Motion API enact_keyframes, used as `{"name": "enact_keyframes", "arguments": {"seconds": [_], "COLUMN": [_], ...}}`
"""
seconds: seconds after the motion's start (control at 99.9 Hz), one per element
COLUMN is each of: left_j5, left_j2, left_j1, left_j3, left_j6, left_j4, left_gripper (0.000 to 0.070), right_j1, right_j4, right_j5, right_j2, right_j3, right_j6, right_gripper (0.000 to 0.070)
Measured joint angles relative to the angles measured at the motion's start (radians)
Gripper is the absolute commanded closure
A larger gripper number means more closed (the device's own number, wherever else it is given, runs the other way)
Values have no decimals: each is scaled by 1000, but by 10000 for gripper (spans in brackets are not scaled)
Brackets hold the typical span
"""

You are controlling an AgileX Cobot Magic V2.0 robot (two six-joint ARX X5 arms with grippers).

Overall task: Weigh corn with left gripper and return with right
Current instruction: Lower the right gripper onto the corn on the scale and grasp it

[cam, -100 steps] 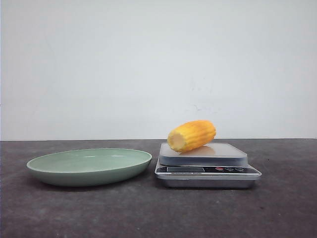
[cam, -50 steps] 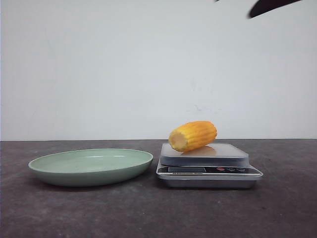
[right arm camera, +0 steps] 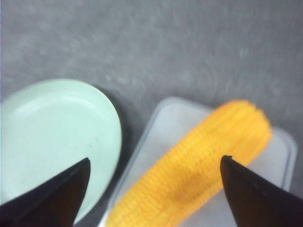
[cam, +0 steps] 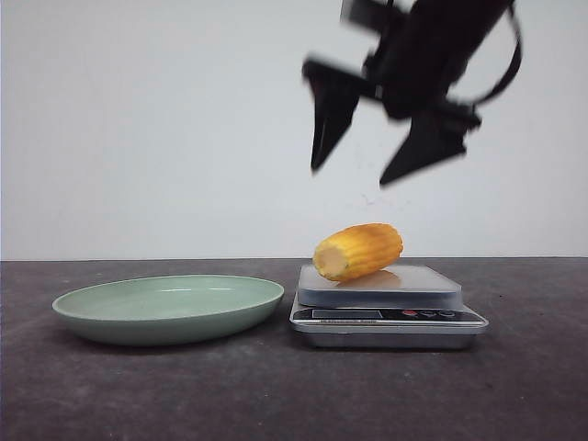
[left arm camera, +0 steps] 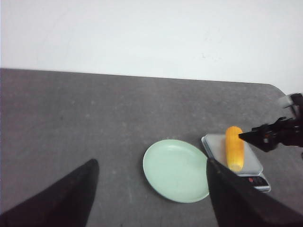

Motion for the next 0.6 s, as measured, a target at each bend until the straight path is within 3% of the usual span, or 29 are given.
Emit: {"name": "enact_keyframes", "arguments": {"seconds": [0.3,0.6], "left_j5": [0,0], "left_j2": [-29,-29], "left_j1": [1,1], "left_j3": [-106,-135], "left_j6": [-16,-14], "left_j4": [0,5], "left_gripper": [264,264], "right_j1": [1,2], "right_j4": [1,5], "right_j5": [86,88], "right_j2": [56,74], "right_j3": [0,1], "right_j6": [51,91], "right_gripper": [143,146]}}
